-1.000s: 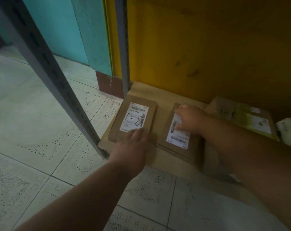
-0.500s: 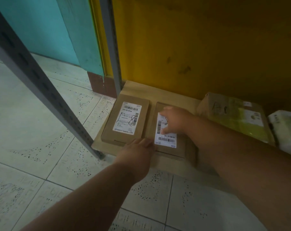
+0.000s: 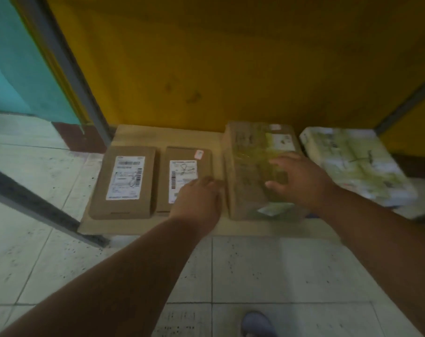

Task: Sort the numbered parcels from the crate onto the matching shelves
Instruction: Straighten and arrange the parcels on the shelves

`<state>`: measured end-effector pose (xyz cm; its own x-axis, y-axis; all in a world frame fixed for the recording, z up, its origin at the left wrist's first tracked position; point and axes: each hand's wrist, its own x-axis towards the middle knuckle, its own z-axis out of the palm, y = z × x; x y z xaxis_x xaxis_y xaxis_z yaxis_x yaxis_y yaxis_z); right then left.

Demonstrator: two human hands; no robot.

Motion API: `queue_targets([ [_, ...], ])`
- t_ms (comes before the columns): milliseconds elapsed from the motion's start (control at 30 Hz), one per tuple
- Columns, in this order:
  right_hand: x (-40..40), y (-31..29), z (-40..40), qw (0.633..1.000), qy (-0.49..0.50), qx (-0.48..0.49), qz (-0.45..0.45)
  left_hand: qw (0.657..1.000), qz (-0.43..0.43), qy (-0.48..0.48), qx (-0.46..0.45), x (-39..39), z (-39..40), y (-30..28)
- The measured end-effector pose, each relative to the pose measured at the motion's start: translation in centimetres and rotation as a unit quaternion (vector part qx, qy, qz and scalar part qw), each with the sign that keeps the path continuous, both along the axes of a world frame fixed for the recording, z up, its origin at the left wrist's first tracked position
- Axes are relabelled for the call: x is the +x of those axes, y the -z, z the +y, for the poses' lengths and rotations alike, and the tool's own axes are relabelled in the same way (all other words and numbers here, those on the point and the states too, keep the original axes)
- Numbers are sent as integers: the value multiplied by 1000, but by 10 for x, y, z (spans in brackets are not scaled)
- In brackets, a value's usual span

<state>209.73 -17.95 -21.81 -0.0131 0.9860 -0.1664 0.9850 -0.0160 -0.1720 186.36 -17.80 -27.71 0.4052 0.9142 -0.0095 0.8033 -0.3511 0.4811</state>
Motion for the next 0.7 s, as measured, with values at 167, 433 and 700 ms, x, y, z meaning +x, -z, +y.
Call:
queue_targets([
  [167,9,0,-32,1000,18,-11,-5,999,28,-31,-8,16,-13,1],
  [433,-85,27,-6,991,-105,39,80,977,132,-165,-10,-42,11,33],
  [700,-150,62,18,983,9,-167,75,974,77,-182,-110,-53,23,34],
])
